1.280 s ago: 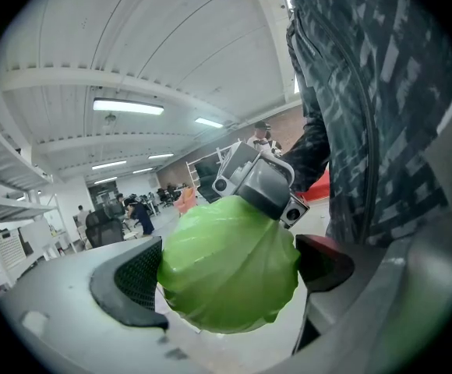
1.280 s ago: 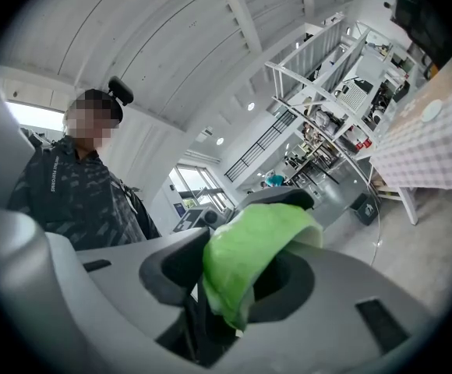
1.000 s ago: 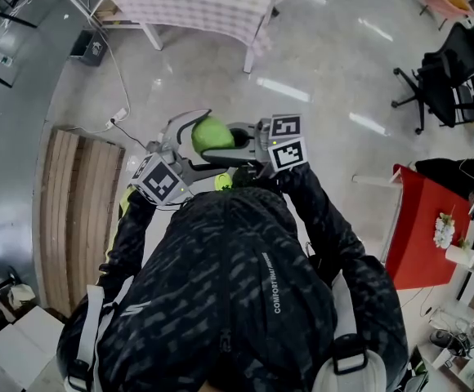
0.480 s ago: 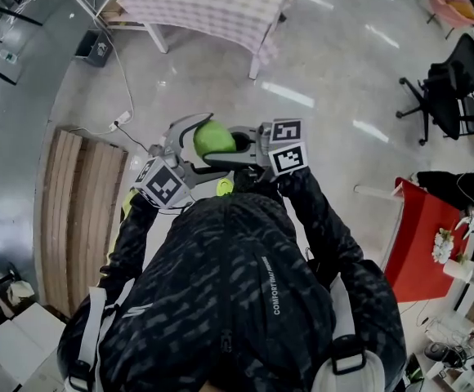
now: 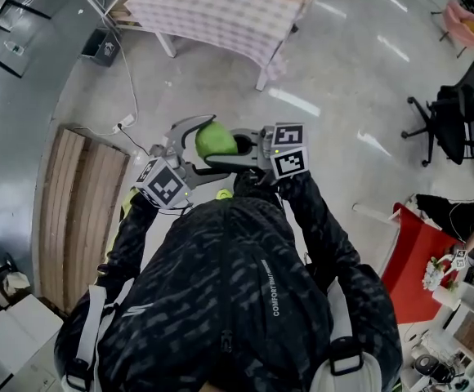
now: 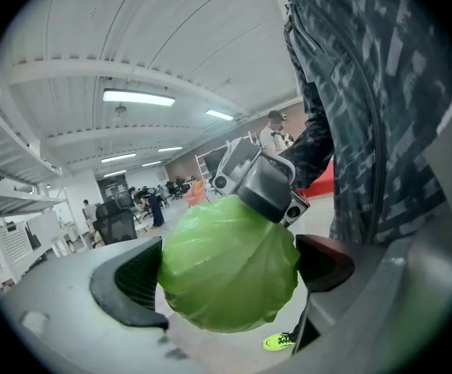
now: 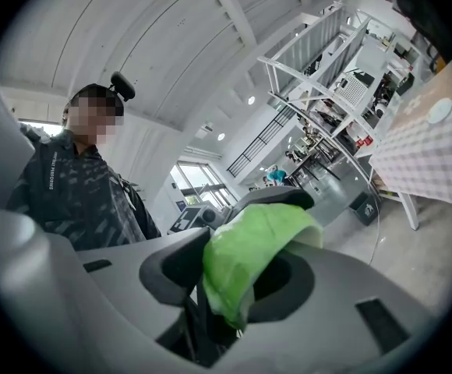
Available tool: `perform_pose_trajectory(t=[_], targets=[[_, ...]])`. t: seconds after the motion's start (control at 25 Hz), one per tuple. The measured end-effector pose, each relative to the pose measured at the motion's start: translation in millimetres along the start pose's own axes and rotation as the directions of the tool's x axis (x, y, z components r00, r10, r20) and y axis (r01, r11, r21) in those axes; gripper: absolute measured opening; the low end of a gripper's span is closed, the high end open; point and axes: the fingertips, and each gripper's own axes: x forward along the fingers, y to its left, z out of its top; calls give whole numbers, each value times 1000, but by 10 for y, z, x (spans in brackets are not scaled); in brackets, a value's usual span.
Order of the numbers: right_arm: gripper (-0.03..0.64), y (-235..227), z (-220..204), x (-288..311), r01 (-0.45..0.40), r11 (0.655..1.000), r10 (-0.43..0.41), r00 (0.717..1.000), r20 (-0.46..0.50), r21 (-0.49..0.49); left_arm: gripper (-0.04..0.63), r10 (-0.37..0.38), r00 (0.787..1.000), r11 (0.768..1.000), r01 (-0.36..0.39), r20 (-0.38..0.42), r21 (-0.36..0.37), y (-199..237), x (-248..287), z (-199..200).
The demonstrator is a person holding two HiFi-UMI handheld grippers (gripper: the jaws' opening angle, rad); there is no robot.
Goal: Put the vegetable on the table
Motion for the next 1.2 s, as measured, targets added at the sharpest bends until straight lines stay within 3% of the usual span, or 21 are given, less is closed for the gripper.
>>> perform_pose_trajectory(t=[0.72,1.2], targets=[[137,-1187,988,-456,-34,999,35,999,-20,28,509,36,999,999,-37,-25,-27,1464,686,-205],[137,-1733,1389,-834,-67,997,68,997,-36,30,509,65,996,998,-66,-56,-20,2096,1172,-296]])
